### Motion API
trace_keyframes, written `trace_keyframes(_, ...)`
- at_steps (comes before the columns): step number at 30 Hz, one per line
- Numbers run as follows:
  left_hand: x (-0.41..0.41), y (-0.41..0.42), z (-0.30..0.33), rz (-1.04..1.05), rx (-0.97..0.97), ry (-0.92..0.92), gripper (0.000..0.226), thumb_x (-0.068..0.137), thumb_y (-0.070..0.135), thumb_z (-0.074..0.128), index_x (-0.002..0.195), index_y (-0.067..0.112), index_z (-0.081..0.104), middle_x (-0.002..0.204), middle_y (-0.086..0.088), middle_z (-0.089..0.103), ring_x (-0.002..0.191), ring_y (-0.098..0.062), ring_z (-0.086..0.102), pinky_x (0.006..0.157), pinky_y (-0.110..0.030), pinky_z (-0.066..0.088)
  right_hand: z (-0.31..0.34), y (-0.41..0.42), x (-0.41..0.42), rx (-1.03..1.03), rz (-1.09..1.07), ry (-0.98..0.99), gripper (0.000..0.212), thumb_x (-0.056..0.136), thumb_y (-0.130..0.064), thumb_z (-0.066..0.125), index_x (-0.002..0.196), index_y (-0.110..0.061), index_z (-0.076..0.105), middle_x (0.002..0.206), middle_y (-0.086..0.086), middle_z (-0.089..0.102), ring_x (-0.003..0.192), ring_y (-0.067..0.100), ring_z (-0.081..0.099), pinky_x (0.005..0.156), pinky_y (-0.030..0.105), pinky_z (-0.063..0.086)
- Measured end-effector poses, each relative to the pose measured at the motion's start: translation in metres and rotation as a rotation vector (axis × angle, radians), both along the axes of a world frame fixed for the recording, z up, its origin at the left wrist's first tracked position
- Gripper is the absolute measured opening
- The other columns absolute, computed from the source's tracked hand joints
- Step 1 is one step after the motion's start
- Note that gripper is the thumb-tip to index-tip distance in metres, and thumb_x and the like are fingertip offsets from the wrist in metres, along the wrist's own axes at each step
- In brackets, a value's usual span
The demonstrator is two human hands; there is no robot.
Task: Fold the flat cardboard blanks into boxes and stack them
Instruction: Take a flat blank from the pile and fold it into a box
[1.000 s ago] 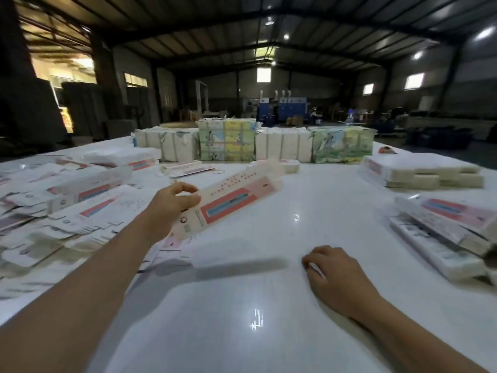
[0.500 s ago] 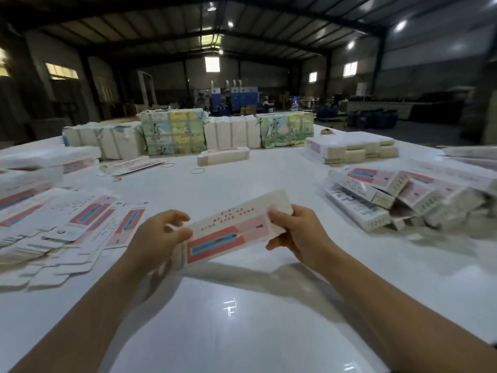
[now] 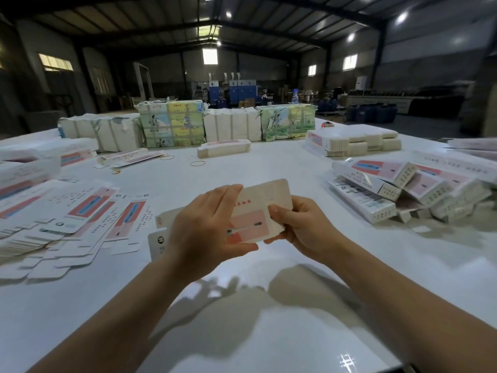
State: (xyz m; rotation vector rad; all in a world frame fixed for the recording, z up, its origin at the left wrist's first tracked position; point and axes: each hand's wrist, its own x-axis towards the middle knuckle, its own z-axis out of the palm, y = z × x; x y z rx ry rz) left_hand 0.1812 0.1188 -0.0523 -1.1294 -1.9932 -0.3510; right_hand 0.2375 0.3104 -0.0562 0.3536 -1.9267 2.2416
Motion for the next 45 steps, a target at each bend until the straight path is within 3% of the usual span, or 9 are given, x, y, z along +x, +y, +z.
trace_keyframes(7, 0.007, 0.01, 0.004, 0.08, -0.028, 0.043, 0.086, 0.051, 0.051, 0.086, 0.114, -0.004, 0.062, 0.1, -0.016, 0.068, 0.078, -0.03, 0.067, 0.065, -0.036, 0.056, 0.001, -0.001, 0.004, 0.293, -0.313, 0.187, 0.027, 0.093, -0.005, 0.056, 0.081, -0.025, 0.069, 0.071, -0.01, 0.073, 0.064, 0.015, 0.07, 0.049, 0.025, 0.055)
trace_keyframes(14, 0.008, 0.005, 0.006, 0.063, -0.012, -0.063, 0.067, 0.055, 0.039, 0.089, 0.106, 0.001, 0.066, 0.089, -0.013, 0.071, 0.066, -0.031, 0.066, 0.053, -0.036, 0.056, 0.002, 0.004, 0.004, 0.218, -0.249, 0.101, 0.021, 0.089, 0.003, 0.057, 0.078, -0.01, 0.069, 0.054, 0.005, 0.066, 0.045, 0.021, 0.063, 0.046, 0.026, 0.052)
trace_keyframes(18, 0.005, 0.002, 0.002, 0.09, -0.055, -0.077, 0.081, 0.052, 0.042, 0.089, 0.116, 0.001, 0.06, 0.098, -0.014, 0.068, 0.074, -0.028, 0.066, 0.065, -0.04, 0.055, 0.003, 0.004, 0.003, 0.205, -0.277, 0.092, 0.016, 0.09, 0.0, 0.058, 0.081, -0.008, 0.069, 0.06, 0.003, 0.069, 0.046, 0.02, 0.063, 0.047, 0.026, 0.054)
trace_keyframes(22, 0.002, -0.005, 0.003, 0.112, -0.011, -0.146, 0.075, 0.055, 0.037, 0.089, 0.116, 0.003, 0.061, 0.096, -0.014, 0.069, 0.071, -0.027, 0.067, 0.059, -0.038, 0.056, 0.003, 0.003, 0.005, 0.156, -0.336, 0.156, 0.013, 0.092, -0.008, 0.058, 0.086, -0.009, 0.069, 0.071, 0.011, 0.07, 0.052, 0.026, 0.065, 0.05, 0.031, 0.055)
trace_keyframes(26, -0.004, -0.013, 0.008, 0.13, 0.099, -0.217, 0.07, 0.065, 0.039, 0.082, 0.123, 0.007, 0.058, 0.102, -0.013, 0.069, 0.078, -0.029, 0.067, 0.062, -0.043, 0.058, -0.001, 0.001, 0.007, 0.092, -0.696, 0.328, 0.018, 0.095, -0.008, 0.051, 0.09, -0.021, 0.063, 0.078, 0.003, 0.069, 0.057, 0.024, 0.065, 0.051, 0.034, 0.053)
trace_keyframes(28, -0.004, -0.014, 0.009, 0.138, 0.165, -0.28, 0.07, 0.071, 0.044, 0.075, 0.13, 0.014, 0.054, 0.11, -0.008, 0.067, 0.086, -0.026, 0.066, 0.068, -0.044, 0.058, -0.004, -0.002, 0.008, 0.249, -0.777, 0.438, 0.017, 0.093, -0.007, 0.052, 0.088, -0.018, 0.064, 0.077, -0.003, 0.067, 0.059, 0.017, 0.063, 0.052, 0.032, 0.053)
trace_keyframes(34, -0.006, -0.014, 0.009, 0.109, 0.21, -0.348, 0.069, 0.075, 0.046, 0.072, 0.134, 0.02, 0.049, 0.117, -0.003, 0.064, 0.093, -0.022, 0.062, 0.076, -0.043, 0.057, -0.012, -0.019, 0.006, 0.565, -0.729, 0.613, 0.035, 0.086, -0.002, 0.048, 0.118, 0.0, 0.063, 0.1, -0.009, 0.056, 0.075, 0.009, 0.059, 0.061, 0.025, 0.053)
trace_keyframes(42, -0.005, -0.006, 0.001, 0.097, 0.095, -0.382, 0.074, 0.075, 0.048, 0.073, 0.137, 0.023, 0.044, 0.121, -0.002, 0.061, 0.097, -0.02, 0.06, 0.08, -0.038, 0.055, -0.012, -0.023, 0.01, 0.752, -0.732, 0.677, 0.021, 0.082, 0.003, 0.059, 0.099, -0.001, 0.07, 0.086, 0.01, 0.058, 0.07, 0.012, 0.049, 0.06, 0.012, 0.038)
trace_keyframes(45, -0.008, -0.009, 0.002, 0.104, 0.049, -0.425, 0.076, 0.076, 0.051, 0.07, 0.14, 0.026, 0.039, 0.124, 0.001, 0.059, 0.095, -0.015, 0.058, 0.079, -0.033, 0.055, -0.01, -0.021, 0.01, 0.663, -0.642, 0.518, 0.057, 0.085, -0.001, 0.062, 0.133, -0.024, 0.043, 0.084, -0.007, 0.054, 0.069, 0.009, 0.052, 0.059, 0.009, 0.04)
